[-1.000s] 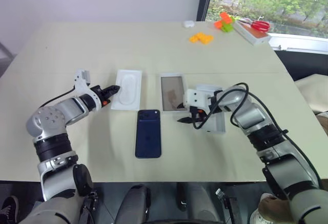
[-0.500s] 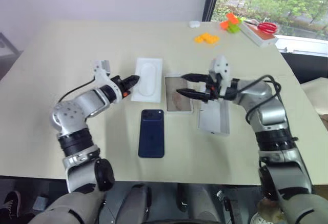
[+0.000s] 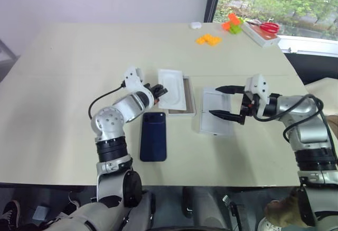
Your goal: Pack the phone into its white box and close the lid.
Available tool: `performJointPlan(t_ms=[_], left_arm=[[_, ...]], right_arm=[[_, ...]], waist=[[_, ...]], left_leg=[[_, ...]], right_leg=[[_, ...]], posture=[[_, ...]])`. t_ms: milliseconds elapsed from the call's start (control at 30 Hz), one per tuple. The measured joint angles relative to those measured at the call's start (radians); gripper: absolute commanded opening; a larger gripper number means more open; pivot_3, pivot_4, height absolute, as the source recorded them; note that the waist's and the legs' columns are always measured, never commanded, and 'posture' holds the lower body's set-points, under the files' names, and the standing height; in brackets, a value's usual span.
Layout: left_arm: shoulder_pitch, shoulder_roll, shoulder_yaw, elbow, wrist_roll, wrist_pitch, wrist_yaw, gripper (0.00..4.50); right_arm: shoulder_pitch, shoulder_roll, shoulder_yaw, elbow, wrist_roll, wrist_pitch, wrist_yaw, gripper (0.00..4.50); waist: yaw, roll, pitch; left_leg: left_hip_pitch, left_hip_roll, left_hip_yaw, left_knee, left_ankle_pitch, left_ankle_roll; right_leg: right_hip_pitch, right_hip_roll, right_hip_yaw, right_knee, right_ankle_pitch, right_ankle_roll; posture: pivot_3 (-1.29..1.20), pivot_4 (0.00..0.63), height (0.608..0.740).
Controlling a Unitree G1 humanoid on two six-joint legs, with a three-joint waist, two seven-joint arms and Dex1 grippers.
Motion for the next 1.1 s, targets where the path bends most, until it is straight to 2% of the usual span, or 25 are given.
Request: performJointPlan(t_ms=[433, 1100], left_arm=[[-0.029, -0.019, -0.083, 0.092, 0.081, -0.033, -0.013, 0.0], [-0.066, -0.046, -0.128, 0.196, 0.168, -0.122, -0.052, 0.0]], right_arm=[[-0.023, 0.01, 0.021, 0.0, 0.0, -0.002, -0.022, 4.47], [-0.024, 0.012, 0.029, -0.008, 0.007, -0.001, -0.047, 4.47]], waist=[[0.007, 0.0, 0.0], [0.007, 0.0, 0.0]], left_leg=[[0.0, 0.0, 0.0, 0.0, 0.002, 0.0], [0.0, 0.0, 0.0, 0.0, 0.001, 0.0]], right_leg=[[0.0, 0.001, 0.0, -0.001, 0.001, 0.0], [0.0, 0.001, 0.0, 0.0, 0.001, 0.0]], posture=[[0.0, 0.15, 0.74], [0.0, 0.15, 0.74]])
